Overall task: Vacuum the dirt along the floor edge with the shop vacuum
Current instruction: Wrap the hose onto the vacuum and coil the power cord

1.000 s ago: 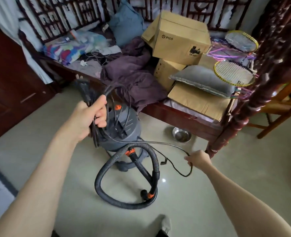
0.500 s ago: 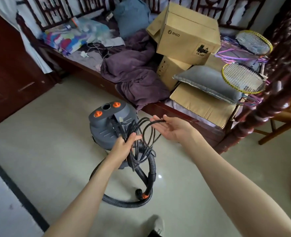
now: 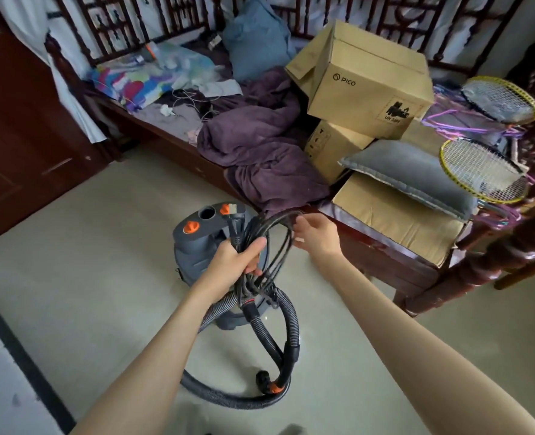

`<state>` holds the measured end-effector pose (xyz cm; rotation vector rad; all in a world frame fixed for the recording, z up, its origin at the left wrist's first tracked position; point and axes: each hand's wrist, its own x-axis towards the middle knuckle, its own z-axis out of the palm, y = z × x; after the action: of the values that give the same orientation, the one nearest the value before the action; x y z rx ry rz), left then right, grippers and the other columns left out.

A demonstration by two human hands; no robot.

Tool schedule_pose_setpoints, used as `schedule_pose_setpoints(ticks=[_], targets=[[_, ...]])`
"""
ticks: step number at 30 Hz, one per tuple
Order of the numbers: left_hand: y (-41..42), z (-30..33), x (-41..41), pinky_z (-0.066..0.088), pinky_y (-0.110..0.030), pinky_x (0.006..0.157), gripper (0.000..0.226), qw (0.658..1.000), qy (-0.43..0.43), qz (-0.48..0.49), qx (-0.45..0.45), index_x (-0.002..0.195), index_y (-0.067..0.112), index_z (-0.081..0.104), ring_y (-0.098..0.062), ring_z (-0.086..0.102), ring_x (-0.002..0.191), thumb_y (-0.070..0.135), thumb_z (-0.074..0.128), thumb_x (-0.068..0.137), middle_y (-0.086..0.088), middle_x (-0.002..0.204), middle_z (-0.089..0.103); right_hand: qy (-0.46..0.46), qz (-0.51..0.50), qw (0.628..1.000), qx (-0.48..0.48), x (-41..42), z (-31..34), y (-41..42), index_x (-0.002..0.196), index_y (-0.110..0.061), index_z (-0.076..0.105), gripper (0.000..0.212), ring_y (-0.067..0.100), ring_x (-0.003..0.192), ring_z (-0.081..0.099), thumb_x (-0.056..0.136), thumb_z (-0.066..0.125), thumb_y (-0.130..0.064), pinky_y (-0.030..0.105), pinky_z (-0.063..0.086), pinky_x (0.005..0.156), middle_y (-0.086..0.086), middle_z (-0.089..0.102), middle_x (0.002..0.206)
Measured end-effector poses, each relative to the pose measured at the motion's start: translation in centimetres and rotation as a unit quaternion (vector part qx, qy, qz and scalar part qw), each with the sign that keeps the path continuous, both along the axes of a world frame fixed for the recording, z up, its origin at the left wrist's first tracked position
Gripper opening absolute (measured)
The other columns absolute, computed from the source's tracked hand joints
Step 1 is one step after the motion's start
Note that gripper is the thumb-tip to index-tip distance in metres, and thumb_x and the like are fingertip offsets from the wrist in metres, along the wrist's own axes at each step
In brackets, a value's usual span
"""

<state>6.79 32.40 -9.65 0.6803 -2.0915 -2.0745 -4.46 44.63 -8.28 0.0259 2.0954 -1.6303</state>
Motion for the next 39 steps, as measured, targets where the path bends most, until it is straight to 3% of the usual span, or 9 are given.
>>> schedule_pose_setpoints(ticks=[5, 12, 18, 21, 26, 29, 31, 36, 39], targets=[[-6.6, -2.5, -3.3, 0.037, -0.028, 0.05, 0.024, 0.998, -0.007, 0.006, 0.069, 0.08, 0.005, 0.052, -0.013, 0.025, 0.044, 0.021, 0.051, 0.097, -0.001, 0.052, 0.025, 0.122, 0.104, 0.979, 0.124, -1.2, -4.1, -3.6, 0.143, -0.013, 0.043, 0.044, 0.023, 0.129, 0.047, 0.102, 0.045, -0.026, 0.029, 0.033, 0.105, 0.01, 0.049, 0.14], [-17.7, -9.7, -11.1, 0.035, -0.02, 0.041, 0.022, 0.951, -0.042, -0.068, 0.3, 0.081, 0.008, 0.053, -0.008, 0.026, 0.036, 0.029, 0.055, 0.084, 0.006, 0.043, 0.027, 0.181, 0.052, 0.965, 0.181, -4.0, -12.8, -13.8, 0.152, -0.015, 0.025, 0.051, 0.021, 0.146, 0.02, 0.104, 0.038, -0.025, 0.025, 0.014, 0.114, 0.008, 0.026, 0.158], [-25.1, -18.8, -13.7, 0.042, -0.023, 0.044, 0.022, 0.933, -0.131, -0.034, 0.333, 0.08, 0.008, 0.053, -0.01, 0.031, 0.035, 0.025, 0.052, 0.094, 0.003, 0.042, 0.033, 0.153, 0.078, 0.949, 0.264, -3.1, -21.6, -20.9, 0.153, -0.016, 0.023, 0.054, 0.023, 0.149, 0.008, 0.103, 0.039, -0.029, 0.032, 0.006, 0.119, 0.006, 0.017, 0.161], [-27.6, -20.9, -13.4, 0.05, -0.032, 0.057, 0.023, 0.954, -0.174, -0.021, 0.244, 0.077, 0.007, 0.055, -0.016, 0.05, 0.04, 0.022, 0.057, 0.094, -0.002, 0.047, 0.05, 0.121, 0.124, 0.942, 0.287, -1.0, -24.3, -23.5, 0.153, -0.019, 0.021, 0.054, 0.023, 0.15, 0.003, 0.104, 0.035, -0.036, 0.037, 0.005, 0.121, 0.003, 0.014, 0.162], [-30.7, -23.6, -13.2, 0.055, -0.04, 0.074, 0.041, 0.957, -0.256, -0.08, -0.109, 0.08, 0.01, 0.065, -0.025, 0.068, 0.075, 0.051, 0.067, 0.078, -0.007, 0.074, 0.07, 0.139, 0.146, 0.906, 0.373, 1.1, -26.2, -26.1, 0.154, -0.02, 0.019, 0.079, 0.03, 0.15, -0.004, 0.086, -0.002, -0.055, 0.047, 0.0, 0.119, 0.003, 0.012, 0.162], [-31.6, -24.2, -12.7, 0.049, -0.039, 0.085, 0.052, 0.917, -0.265, -0.117, -0.274, 0.1, 0.006, 0.061, -0.031, 0.061, 0.1, 0.055, 0.062, 0.082, -0.011, 0.1, 0.066, 0.181, 0.13, 0.88, 0.419, 1.7, -26.9, -26.8, 0.147, -0.011, 0.038, 0.063, 0.034, 0.144, 0.022, 0.096, 0.021, -0.044, 0.058, 0.027, 0.113, 0.012, 0.035, 0.154], [-31.8, -24.2, -12.5, 0.045, -0.041, 0.088, 0.067, 0.883, -0.263, -0.126, -0.367, 0.11, 0.001, 0.055, -0.035, 0.055, 0.107, 0.062, 0.055, 0.083, -0.015, 0.11, 0.06, 0.194, 0.112, 0.866, 0.447, 1.6, -27.3, -27.2, 0.144, -0.009, 0.043, 0.059, 0.037, 0.14, 0.034, 0.096, 0.03, -0.041, 0.058, 0.032, 0.109, 0.016, 0.041, 0.149], [-32.1, -24.7, -12.2, 0.035, -0.046, 0.104, 0.086, 0.818, -0.175, -0.159, -0.525, 0.147, -0.001, 0.022, -0.037, 0.035, 0.131, 0.059, 0.043, 0.089, -0.022, 0.142, 0.035, 0.149, 0.092, 0.875, 0.452, 2.1, -27.1, -29.2, 0.155, -0.015, 0.013, 0.074, 0.03, 0.15, -0.002, 0.091, 0.001, -0.051, 0.047, -0.009, 0.116, 0.012, 0.005, 0.162], [-33.0, -26.0, -13.1, 0.028, -0.056, 0.107, 0.071, 0.787, -0.055, -0.268, -0.553, 0.15, 0.012, 0.022, -0.043, 0.025, 0.138, 0.052, 0.028, 0.092, -0.021, 0.153, 0.024, 0.111, 0.064, 0.876, 0.464, 2.0, -27.1, -30.8, 0.155, -0.019, 0.001, 0.081, 0.022, 0.145, -0.025, 0.083, -0.014, -0.052, 0.046, -0.015, 0.116, 0.002, -0.008, 0.163]])
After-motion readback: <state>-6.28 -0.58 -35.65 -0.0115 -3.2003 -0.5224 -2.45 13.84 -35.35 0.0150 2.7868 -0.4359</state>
